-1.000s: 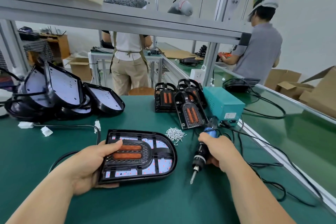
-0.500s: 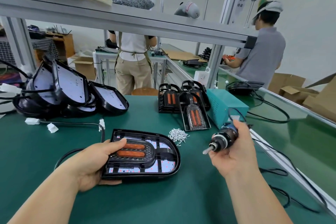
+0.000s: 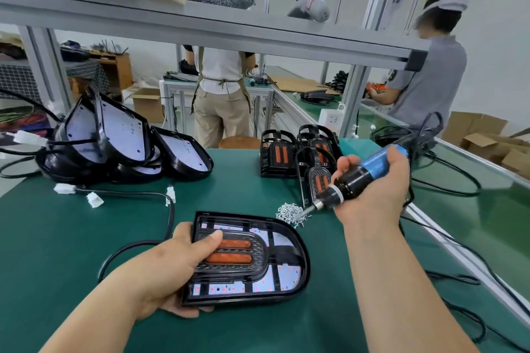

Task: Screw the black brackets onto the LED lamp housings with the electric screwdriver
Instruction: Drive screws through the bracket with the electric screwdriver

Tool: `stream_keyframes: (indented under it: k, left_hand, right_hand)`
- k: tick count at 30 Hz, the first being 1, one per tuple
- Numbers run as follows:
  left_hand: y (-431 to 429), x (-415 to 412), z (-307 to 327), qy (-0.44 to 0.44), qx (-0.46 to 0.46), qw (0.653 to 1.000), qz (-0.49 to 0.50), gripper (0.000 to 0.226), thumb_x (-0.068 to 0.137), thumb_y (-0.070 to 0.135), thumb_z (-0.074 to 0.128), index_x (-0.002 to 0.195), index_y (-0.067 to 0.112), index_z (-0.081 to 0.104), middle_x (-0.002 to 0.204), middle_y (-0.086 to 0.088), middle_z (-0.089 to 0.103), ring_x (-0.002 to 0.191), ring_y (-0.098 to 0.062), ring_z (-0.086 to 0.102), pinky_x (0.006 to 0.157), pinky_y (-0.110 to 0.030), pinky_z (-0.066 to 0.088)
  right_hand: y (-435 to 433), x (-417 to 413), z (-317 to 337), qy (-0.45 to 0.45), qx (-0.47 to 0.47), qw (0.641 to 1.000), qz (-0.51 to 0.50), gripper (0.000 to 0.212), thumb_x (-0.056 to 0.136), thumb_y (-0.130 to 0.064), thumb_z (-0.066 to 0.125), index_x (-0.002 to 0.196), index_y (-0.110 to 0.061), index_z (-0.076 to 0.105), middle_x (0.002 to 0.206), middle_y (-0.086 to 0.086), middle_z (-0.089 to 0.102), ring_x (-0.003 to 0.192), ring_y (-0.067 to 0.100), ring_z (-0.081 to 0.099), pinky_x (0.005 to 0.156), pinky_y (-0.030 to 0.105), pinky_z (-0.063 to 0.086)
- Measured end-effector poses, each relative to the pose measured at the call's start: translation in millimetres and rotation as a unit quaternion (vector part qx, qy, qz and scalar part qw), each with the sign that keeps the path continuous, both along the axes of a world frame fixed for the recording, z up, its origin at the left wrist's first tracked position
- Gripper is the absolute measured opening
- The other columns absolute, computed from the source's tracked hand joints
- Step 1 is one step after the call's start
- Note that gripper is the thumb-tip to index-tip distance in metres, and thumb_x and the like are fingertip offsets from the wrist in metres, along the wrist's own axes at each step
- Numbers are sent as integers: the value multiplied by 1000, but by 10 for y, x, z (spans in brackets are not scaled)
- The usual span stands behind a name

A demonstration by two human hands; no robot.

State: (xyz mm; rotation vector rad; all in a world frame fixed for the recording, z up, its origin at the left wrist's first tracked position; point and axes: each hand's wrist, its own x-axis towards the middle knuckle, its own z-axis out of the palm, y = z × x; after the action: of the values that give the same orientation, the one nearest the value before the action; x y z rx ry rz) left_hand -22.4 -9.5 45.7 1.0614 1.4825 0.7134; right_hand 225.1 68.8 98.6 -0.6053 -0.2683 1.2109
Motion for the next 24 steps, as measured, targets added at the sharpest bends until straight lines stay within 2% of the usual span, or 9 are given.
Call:
stream_keyframes:
  k: [4, 7, 10, 12, 14, 17, 19, 21, 24]
  left_hand:
    - [-44, 181, -3, 63, 68, 995, 42, 23, 93, 57, 50, 106, 40, 41, 98, -1, 71, 80, -24, 72, 52, -35, 59]
    - [-57, 268, 10, 110, 100, 988, 46, 27, 96, 56, 43, 113, 35, 38, 99, 2, 66, 84, -18, 68, 51, -33, 60]
    - [-108, 224, 74, 184, 109, 977, 25, 60, 82, 73, 32, 129, 35, 33, 91, -2, 71, 76, -15, 69, 54, -31, 59]
    - [-145, 145, 143, 270, 133, 954, 5, 89, 68, 83, 24, 143, 35, 26, 89, 0, 72, 58, -10, 66, 54, -23, 53]
    - [-153, 49, 227, 319, 170, 932, 22, 97, 61, 85, 26, 145, 38, 33, 106, 13, 68, 48, -9, 64, 64, -30, 53]
    - [-169, -35, 441, 347, 257, 900, 58, 58, 64, 91, 38, 109, 60, 57, 103, 28, 64, 58, -11, 72, 77, -45, 58]
    - [-31, 19, 639, 376, 293, 878, 41, 40, 64, 86, 45, 97, 66, 58, 86, 30, 69, 69, -8, 72, 78, -41, 58]
    - [235, 192, 820, 387, 304, 871, -5, 33, 71, 71, 53, 96, 53, 65, 77, 34, 67, 65, 2, 67, 67, -26, 53]
    - [764, 617, 849, 396, 267, 874, -92, 11, 87, 38, 65, 81, 30, 71, 58, 18, 68, 50, 4, 61, 47, -14, 44]
  right_hand:
    - [204, 33, 217, -33, 7, 999, -1, 24, 89, -33, 67, 91, -12, 54, 65, 4, 60, 55, 18, 62, 55, 22, 50]
    - [308, 4, 239, -11, 31, 999, 10, 25, 90, -29, 68, 98, -12, 53, 67, 3, 57, 54, 16, 59, 55, 24, 49]
    - [315, -7, 84, 38, 36, 999, 9, 28, 88, -34, 70, 97, -14, 52, 65, 1, 54, 53, 16, 56, 57, 24, 49]
    - [274, 40, -113, 56, 19, 998, 2, 28, 89, -37, 68, 95, -15, 51, 64, 1, 53, 54, 16, 55, 58, 24, 47]
    - [233, 118, -288, 91, 5, 996, -18, 27, 90, -37, 66, 89, -16, 49, 63, 1, 53, 53, 17, 56, 58, 24, 47]
    - [215, 249, -402, 147, -4, 988, -47, 29, 89, -36, 67, 83, -14, 49, 59, 2, 55, 51, 18, 58, 57, 22, 49]
    - [240, 318, -411, 161, 2, 985, -58, 28, 88, -35, 68, 82, -14, 49, 56, 2, 55, 52, 19, 59, 59, 22, 51]
    - [259, 366, -414, 175, 15, 982, -63, 28, 87, -36, 69, 85, -16, 50, 56, 2, 56, 53, 20, 60, 62, 23, 52]
    - [264, 399, -418, 190, 25, 979, -69, 28, 86, -38, 69, 90, -17, 50, 58, 3, 56, 54, 21, 61, 62, 24, 52]
